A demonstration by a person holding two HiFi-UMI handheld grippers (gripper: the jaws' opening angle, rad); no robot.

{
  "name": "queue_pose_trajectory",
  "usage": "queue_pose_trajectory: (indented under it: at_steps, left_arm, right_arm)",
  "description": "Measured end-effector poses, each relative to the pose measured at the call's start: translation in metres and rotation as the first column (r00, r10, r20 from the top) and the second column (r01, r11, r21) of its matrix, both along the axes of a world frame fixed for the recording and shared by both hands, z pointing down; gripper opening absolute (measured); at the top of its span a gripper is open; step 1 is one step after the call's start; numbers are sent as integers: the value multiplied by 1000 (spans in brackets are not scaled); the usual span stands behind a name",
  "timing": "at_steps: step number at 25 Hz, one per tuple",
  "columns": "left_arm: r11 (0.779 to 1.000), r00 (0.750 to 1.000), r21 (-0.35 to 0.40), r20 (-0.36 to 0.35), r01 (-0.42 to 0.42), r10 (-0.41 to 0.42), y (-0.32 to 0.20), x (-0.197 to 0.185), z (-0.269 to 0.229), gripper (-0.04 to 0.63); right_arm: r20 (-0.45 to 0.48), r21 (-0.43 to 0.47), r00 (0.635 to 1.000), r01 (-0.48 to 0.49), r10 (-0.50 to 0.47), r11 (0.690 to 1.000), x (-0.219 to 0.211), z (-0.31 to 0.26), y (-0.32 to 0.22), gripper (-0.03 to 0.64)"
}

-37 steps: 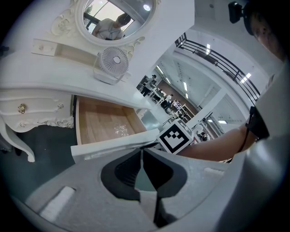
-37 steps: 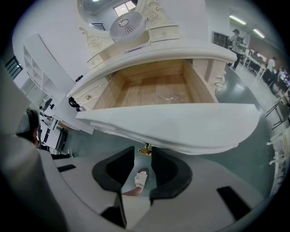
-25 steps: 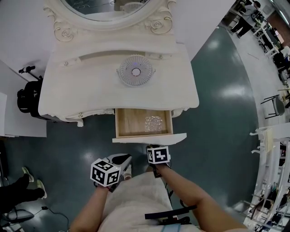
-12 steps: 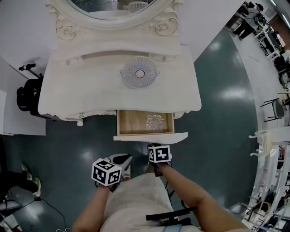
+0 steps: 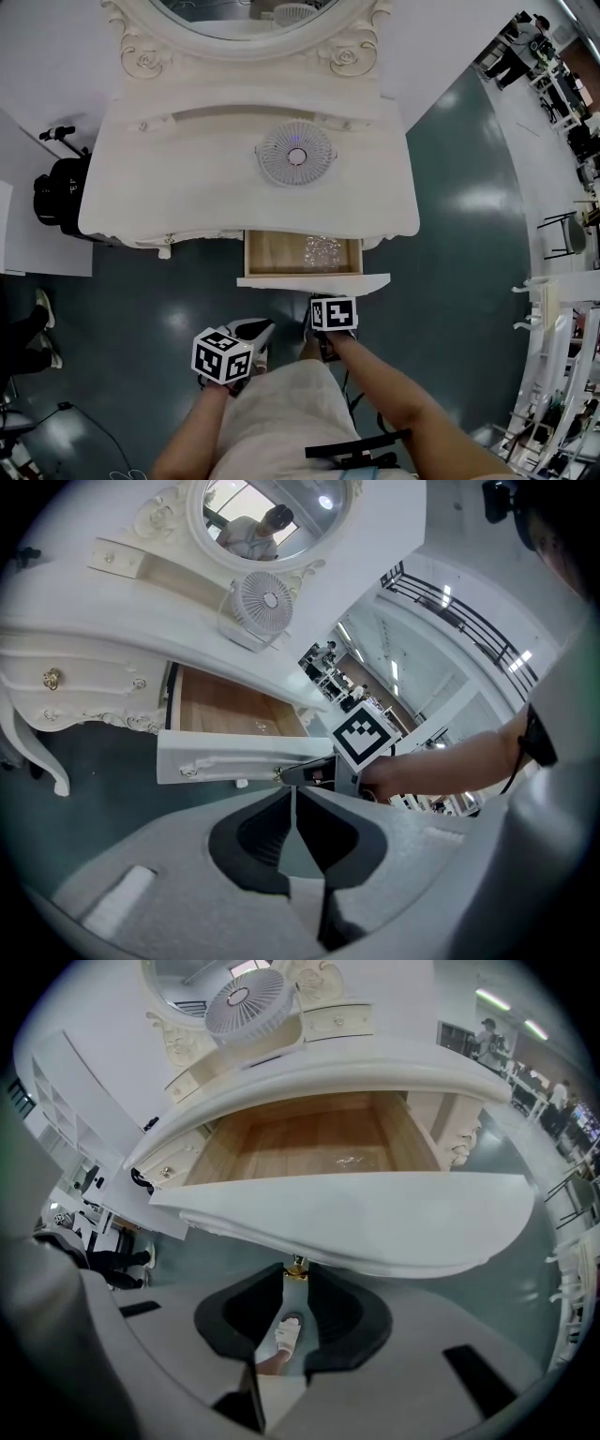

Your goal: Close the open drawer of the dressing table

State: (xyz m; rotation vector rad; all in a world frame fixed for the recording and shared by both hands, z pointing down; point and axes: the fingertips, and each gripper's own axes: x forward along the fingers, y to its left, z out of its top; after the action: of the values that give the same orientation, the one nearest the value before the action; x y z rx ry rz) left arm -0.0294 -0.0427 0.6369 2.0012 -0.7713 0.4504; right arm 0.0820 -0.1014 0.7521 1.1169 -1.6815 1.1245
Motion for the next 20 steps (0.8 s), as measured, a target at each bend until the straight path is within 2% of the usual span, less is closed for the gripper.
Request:
queue_pose_trajectory:
  at_steps: [20]
  left_arm:
    - [1000,1000,-16,5,11,-11,-13,-5,7,11]
  right_arm:
    - [-20,35,1000,8,-7,999,-3,-2,-31,91]
